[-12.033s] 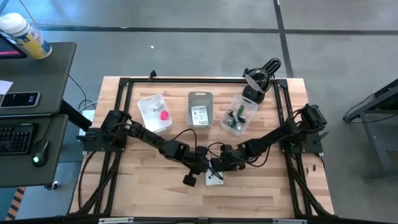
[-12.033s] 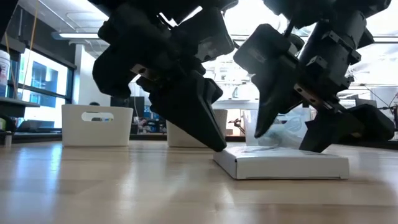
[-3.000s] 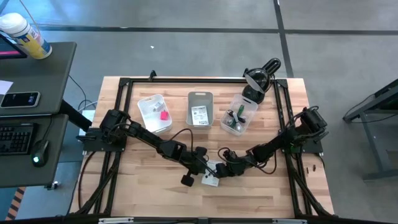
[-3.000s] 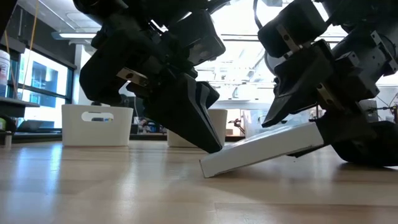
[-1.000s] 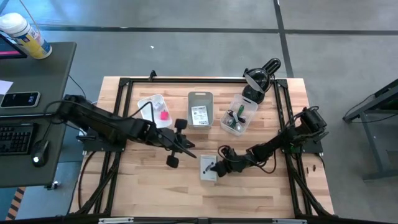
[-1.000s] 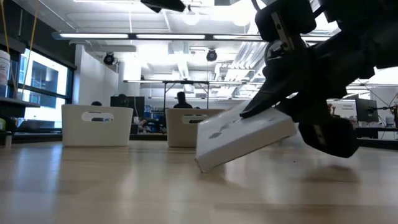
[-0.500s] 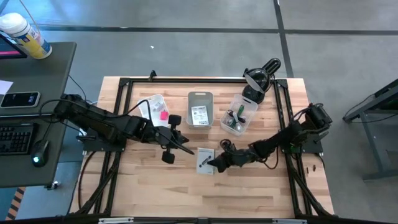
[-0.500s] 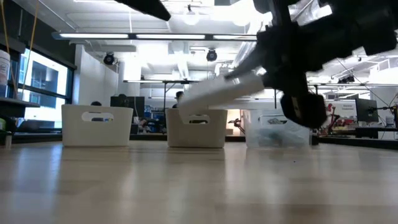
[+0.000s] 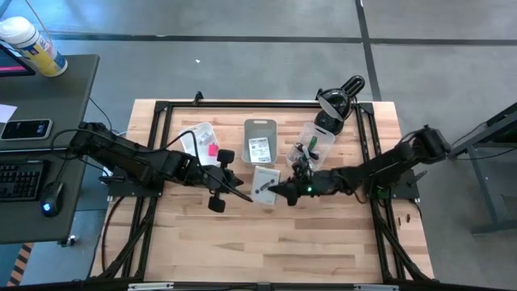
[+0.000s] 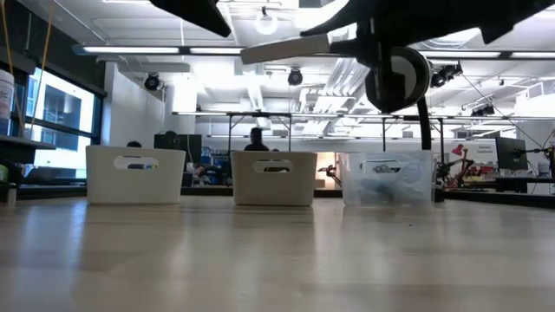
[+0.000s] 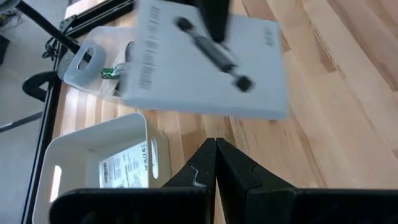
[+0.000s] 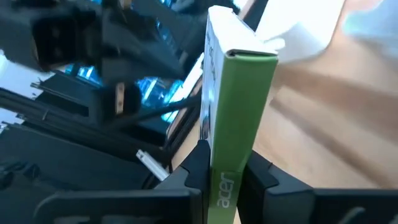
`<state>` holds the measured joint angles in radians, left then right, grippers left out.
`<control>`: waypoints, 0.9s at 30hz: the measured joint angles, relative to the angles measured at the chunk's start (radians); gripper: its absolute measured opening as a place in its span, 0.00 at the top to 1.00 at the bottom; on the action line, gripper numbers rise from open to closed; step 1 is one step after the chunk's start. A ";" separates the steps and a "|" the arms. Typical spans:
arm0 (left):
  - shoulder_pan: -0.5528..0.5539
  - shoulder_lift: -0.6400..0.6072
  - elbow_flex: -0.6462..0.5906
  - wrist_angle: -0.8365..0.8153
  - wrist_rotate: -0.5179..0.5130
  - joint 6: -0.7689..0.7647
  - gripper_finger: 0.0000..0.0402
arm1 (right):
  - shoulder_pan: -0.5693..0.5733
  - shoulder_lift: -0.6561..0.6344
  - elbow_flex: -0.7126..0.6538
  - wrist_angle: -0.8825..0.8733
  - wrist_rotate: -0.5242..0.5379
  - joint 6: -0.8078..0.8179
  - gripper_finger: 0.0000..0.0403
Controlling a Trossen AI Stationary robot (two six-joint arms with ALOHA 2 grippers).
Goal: Pick and place items into bin
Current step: Put the white card reader box into the gray bin
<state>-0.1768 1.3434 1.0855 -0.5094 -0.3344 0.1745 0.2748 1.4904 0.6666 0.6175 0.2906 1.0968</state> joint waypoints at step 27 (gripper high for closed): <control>-0.206 0.000 0.000 -0.157 -0.278 -0.204 1.00 | -0.301 -0.152 0.000 -0.190 -0.126 -0.141 0.90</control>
<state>-0.3826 1.3434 1.0855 -0.6665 -0.6125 -0.0292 -0.0265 1.3384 0.6669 0.4279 0.1643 0.9556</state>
